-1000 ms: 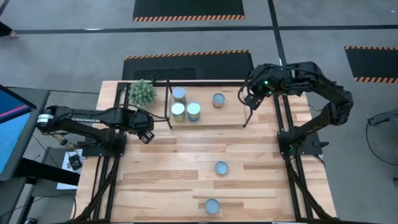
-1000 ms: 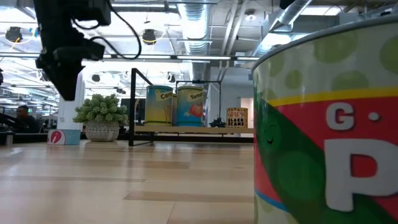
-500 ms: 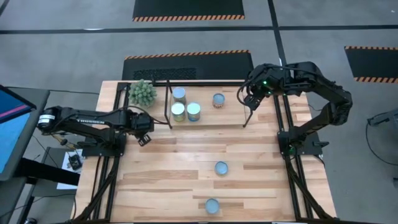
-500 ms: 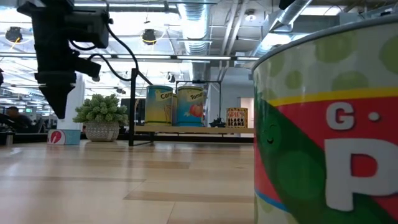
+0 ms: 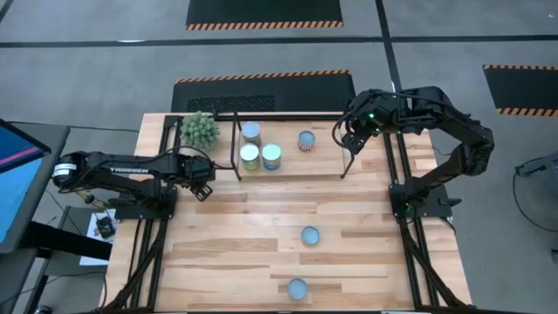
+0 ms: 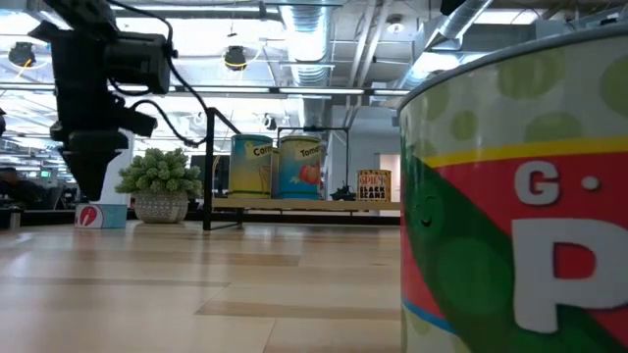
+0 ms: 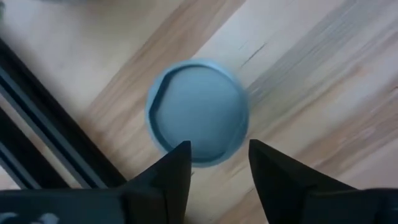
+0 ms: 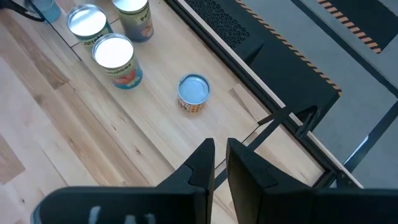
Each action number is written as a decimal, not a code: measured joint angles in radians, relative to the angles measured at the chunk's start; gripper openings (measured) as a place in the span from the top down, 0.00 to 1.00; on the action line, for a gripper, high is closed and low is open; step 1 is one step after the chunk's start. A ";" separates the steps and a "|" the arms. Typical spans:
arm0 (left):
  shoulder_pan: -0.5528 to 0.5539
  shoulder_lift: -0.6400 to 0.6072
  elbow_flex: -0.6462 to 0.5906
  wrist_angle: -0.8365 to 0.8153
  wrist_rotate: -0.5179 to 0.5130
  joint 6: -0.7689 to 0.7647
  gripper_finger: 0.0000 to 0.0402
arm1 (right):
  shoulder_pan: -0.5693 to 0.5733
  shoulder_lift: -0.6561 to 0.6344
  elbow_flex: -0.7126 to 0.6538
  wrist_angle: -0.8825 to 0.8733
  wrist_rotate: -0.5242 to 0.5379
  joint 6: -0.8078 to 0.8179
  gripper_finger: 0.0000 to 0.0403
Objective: Pick and place cans onto a shelf
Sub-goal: Put the canned tuna on the shelf
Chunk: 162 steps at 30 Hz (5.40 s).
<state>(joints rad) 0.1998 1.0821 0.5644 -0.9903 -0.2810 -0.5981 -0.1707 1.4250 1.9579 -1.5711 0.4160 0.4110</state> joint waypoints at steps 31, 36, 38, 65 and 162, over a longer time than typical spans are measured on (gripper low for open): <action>-0.007 0.260 0.019 0.132 -0.010 0.016 0.60 | 0.000 0.000 0.000 0.000 -0.006 -0.001 0.84; -0.010 0.262 0.062 0.160 0.034 0.065 0.70 | 0.000 0.000 0.000 0.000 -0.025 -0.003 0.84; -0.010 0.261 0.063 0.160 0.052 0.082 0.78 | 0.000 0.000 0.000 0.000 -0.025 -0.003 0.84; -0.203 0.143 0.468 -0.047 0.398 0.206 1.00 | 0.000 0.000 0.000 0.000 -0.025 -0.027 0.84; -0.028 1.278 1.688 -0.224 0.125 0.777 0.83 | 0.171 -0.177 0.000 0.000 0.008 0.113 0.84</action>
<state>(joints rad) 0.1722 2.3603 2.2521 -1.2138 -0.1558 0.1791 -0.0002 1.2480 1.9583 -1.5711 0.4240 0.5240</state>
